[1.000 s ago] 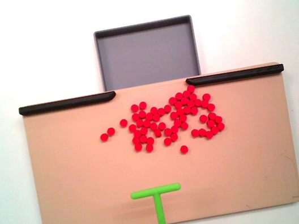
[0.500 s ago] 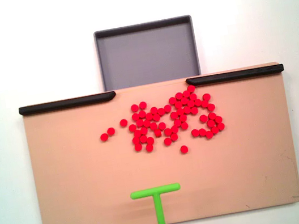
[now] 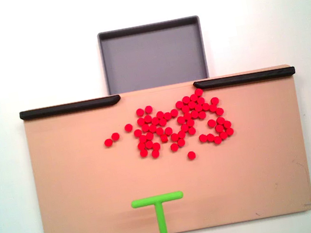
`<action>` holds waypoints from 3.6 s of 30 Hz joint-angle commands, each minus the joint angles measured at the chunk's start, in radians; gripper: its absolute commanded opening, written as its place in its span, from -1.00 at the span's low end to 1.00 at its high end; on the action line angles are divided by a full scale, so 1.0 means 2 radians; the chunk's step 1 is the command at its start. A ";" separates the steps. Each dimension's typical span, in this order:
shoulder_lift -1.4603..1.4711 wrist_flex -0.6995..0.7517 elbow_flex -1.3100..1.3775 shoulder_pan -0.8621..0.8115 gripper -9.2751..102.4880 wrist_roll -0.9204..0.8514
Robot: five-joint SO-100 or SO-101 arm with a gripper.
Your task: Gather the left side granules
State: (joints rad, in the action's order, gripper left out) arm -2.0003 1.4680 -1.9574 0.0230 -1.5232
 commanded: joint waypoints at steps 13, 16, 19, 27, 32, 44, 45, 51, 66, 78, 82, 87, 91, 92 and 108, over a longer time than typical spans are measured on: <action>0.002 -0.004 0.008 0.006 -0.84 0.012; 0.002 -0.001 0.005 0.002 -0.84 0.020; -0.002 -0.003 0.006 -0.002 -0.84 0.023; 0.005 -0.004 0.011 0.005 -0.84 0.048; 0.026 -0.002 0.034 0.025 -0.84 0.119; 0.040 0.002 0.053 0.067 -0.84 0.325; 0.044 0.002 0.054 0.071 -0.84 0.337; 0.107 0.002 0.101 0.095 -0.84 0.417; 0.215 0.002 0.201 0.143 -0.84 0.571; 0.297 0.040 0.304 0.172 -0.84 0.717; 0.321 0.040 0.337 0.171 -0.84 0.755; 0.335 0.040 0.350 0.168 -0.84 0.797; 0.347 0.040 0.357 0.173 -0.84 0.817; 0.352 0.038 0.360 0.174 -0.84 0.824; 0.410 0.034 0.428 0.174 -0.84 0.900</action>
State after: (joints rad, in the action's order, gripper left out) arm -1.1750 1.5401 -1.1428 0.3605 0.2516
